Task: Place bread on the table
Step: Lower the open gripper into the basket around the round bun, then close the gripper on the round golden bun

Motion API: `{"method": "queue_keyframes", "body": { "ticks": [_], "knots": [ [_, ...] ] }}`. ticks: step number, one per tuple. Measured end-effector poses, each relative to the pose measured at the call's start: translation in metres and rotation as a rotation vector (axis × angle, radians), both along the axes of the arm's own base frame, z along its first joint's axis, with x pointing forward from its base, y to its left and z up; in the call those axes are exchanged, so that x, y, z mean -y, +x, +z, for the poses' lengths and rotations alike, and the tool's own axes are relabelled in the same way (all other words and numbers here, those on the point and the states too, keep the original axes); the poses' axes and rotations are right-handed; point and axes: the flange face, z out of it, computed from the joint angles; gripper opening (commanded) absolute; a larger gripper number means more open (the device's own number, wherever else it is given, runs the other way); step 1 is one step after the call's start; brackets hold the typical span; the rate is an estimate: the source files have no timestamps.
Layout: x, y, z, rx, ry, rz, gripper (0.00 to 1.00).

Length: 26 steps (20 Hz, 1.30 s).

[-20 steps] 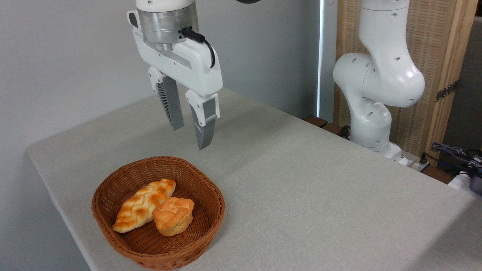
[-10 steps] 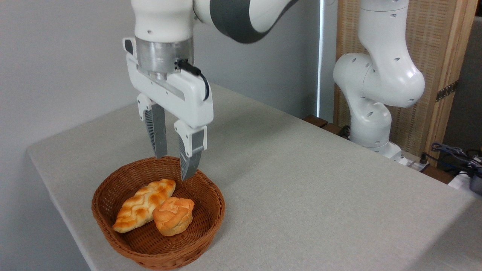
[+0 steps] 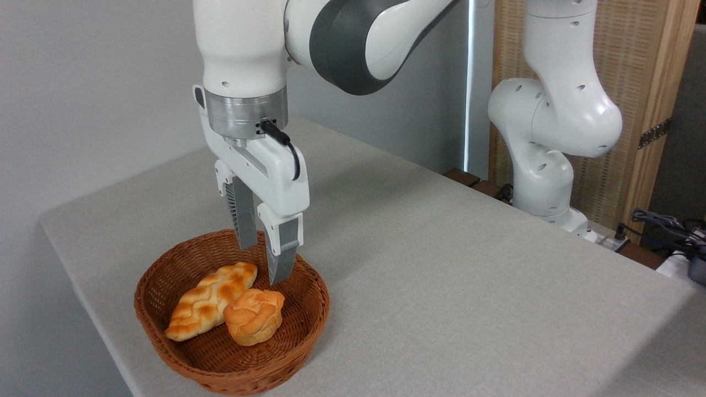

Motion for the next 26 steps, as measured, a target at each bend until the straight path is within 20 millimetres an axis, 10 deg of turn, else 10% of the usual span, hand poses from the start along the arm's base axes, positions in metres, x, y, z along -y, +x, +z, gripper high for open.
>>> {"method": "queue_keyframes", "body": {
  "ticks": [26],
  "knots": [
    [0.034,0.013,-0.084,0.023,0.049,-0.133,1.00]
  ]
}}
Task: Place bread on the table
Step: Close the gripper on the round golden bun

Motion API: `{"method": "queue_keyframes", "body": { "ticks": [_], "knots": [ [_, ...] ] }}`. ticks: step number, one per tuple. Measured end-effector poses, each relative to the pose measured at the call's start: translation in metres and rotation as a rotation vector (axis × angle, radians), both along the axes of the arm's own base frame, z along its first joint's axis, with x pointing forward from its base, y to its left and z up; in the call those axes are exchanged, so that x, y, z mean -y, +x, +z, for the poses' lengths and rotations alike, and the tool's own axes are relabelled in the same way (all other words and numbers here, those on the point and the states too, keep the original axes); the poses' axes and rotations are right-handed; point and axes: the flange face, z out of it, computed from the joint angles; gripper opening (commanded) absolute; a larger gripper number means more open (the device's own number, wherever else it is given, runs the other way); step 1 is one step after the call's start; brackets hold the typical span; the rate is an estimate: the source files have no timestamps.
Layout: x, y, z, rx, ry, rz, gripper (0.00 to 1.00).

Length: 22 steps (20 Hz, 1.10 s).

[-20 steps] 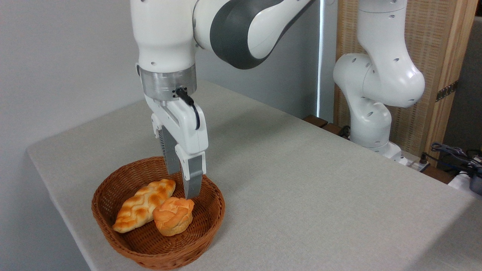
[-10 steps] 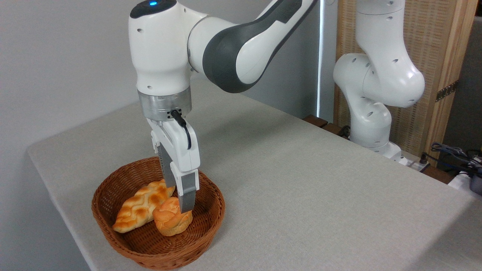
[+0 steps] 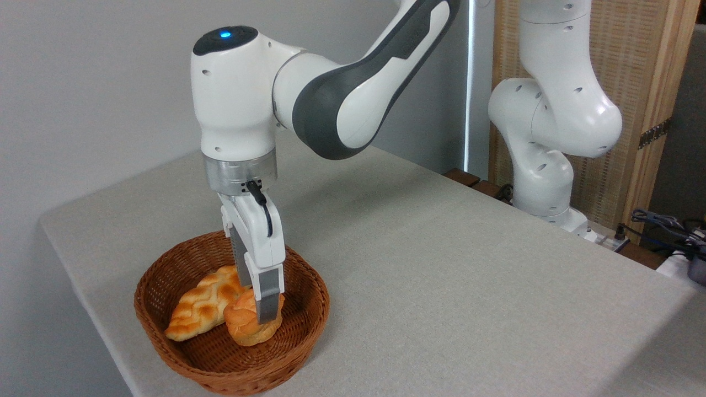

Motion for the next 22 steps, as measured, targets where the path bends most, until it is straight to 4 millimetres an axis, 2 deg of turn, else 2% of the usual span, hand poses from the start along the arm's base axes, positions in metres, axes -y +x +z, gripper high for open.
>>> {"method": "queue_keyframes", "body": {
  "ticks": [6,10,13,22],
  "knots": [
    [0.000,0.000,-0.008,-0.011,0.002,-0.004,1.00],
    [0.000,-0.001,-0.016,-0.026,0.002,-0.004,0.77],
    [0.000,0.001,-0.025,-0.040,0.003,-0.005,0.65],
    [0.000,0.002,-0.033,-0.053,0.003,-0.005,0.58]
  ]
}}
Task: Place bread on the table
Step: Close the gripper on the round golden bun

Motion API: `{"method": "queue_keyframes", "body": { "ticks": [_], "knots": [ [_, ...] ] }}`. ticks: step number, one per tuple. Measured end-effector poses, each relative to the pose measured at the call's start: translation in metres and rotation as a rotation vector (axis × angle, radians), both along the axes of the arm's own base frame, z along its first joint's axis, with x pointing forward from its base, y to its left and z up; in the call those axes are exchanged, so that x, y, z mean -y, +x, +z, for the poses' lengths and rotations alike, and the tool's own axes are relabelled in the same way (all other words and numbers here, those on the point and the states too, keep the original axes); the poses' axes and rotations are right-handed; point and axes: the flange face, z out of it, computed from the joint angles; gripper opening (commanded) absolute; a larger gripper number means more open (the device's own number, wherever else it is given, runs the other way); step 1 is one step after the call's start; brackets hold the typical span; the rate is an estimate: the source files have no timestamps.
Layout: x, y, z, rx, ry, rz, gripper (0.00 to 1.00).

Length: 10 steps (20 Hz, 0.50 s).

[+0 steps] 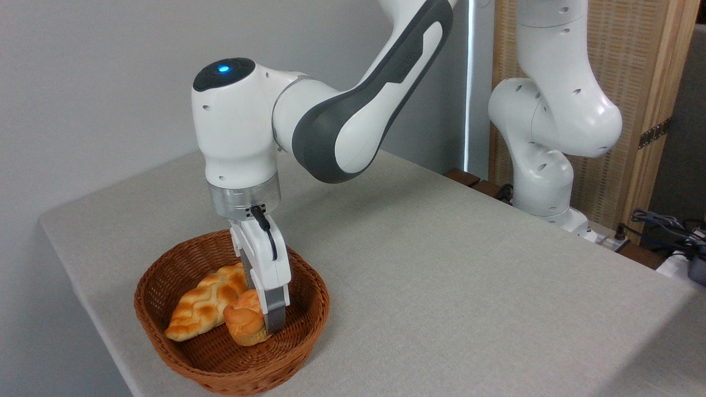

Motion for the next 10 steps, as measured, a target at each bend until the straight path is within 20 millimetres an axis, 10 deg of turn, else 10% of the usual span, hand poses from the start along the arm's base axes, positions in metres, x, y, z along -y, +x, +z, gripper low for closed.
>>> {"method": "queue_keyframes", "body": {
  "ticks": [10],
  "knots": [
    [0.0014,0.0010,-0.0008,0.007,-0.001,-0.002,0.58]
  ]
}}
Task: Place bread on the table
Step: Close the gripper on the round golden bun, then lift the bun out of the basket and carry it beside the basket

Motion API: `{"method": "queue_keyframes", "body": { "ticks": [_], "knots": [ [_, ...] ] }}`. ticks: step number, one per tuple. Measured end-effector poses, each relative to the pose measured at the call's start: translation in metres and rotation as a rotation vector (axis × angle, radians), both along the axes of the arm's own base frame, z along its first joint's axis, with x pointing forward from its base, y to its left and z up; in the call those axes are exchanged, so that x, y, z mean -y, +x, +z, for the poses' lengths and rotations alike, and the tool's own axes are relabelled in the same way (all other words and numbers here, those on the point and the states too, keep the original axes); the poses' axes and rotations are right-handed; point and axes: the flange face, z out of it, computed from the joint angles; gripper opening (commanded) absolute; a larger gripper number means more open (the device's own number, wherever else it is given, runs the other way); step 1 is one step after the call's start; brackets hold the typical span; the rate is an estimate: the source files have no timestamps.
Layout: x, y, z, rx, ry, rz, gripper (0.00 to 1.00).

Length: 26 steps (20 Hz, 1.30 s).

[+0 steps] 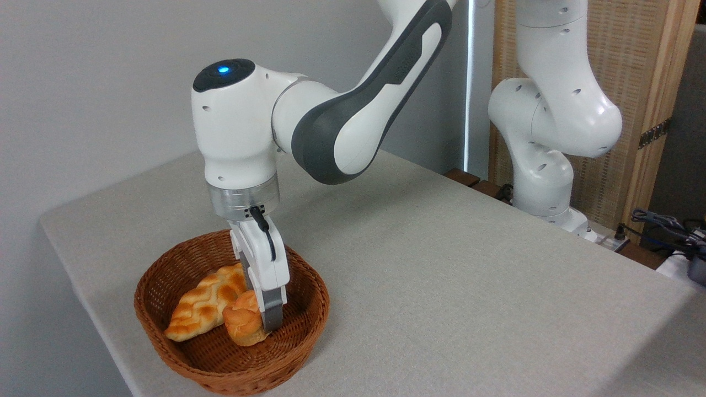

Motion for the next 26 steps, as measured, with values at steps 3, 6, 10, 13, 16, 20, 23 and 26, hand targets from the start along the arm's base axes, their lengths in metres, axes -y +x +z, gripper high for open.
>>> {"method": "queue_keyframes", "body": {
  "ticks": [3,6,10,13,16,20,23,26],
  "knots": [
    [0.001,0.000,0.000,0.000,0.000,-0.001,0.58],
    [0.000,0.000,0.000,0.000,-0.003,0.002,0.53],
    [-0.009,0.002,0.007,-0.014,-0.040,0.039,0.53],
    [-0.013,0.004,0.030,-0.050,-0.045,0.039,0.53],
    [-0.015,0.006,0.056,-0.071,-0.049,0.035,0.54],
    [-0.014,0.006,0.091,-0.088,-0.065,0.027,0.57],
    [-0.008,-0.002,0.115,-0.088,-0.071,0.012,0.57],
    [-0.002,-0.013,0.131,-0.091,-0.071,-0.001,0.57]
  ]
}}
